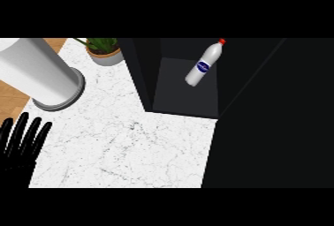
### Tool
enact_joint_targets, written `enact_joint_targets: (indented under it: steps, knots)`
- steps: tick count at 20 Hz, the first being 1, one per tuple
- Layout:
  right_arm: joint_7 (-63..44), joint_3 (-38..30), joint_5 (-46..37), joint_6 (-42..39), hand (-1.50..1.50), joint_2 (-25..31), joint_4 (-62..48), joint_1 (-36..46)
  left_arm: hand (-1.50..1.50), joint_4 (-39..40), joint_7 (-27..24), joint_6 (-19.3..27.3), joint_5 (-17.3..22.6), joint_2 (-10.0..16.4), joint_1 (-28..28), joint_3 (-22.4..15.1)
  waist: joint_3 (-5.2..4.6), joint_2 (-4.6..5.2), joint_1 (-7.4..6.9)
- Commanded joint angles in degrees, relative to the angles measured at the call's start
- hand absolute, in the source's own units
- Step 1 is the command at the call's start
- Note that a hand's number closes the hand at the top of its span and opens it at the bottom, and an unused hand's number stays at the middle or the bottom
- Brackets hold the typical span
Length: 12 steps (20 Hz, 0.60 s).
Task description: Pick up the bottled water, place it into the cabinet and close the cabinet
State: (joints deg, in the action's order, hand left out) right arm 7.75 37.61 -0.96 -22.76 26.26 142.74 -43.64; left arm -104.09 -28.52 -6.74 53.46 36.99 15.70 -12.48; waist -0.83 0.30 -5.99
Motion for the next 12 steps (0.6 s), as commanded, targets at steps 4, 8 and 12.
enact_joint_targets:
  steps: [4, 8, 12]
  knots:
    - [-7.8, 10.5, -0.6, -1.9, 1.5, -2.4, 2.5, 6.8, -1.5, -0.6, 0.3, -4.1, 1.7, 3.2, 1.1, 2.8, -0.14, 1.01, -3.24]
    - [-8.9, 9.6, 0.6, -2.6, 1.5, -2.4, 1.2, 9.9, -1.5, -1.3, 1.1, -5.5, 2.5, 4.4, 0.4, 3.4, -0.14, 1.54, -4.5]
    - [-10.1, 8.1, 0.7, -3.1, 1.5, -1.9, 1.2, 12.7, -1.5, -0.3, 1.3, -6.7, 2.8, 5.2, 0.4, 4.0, -0.39, 1.78, -5.57]
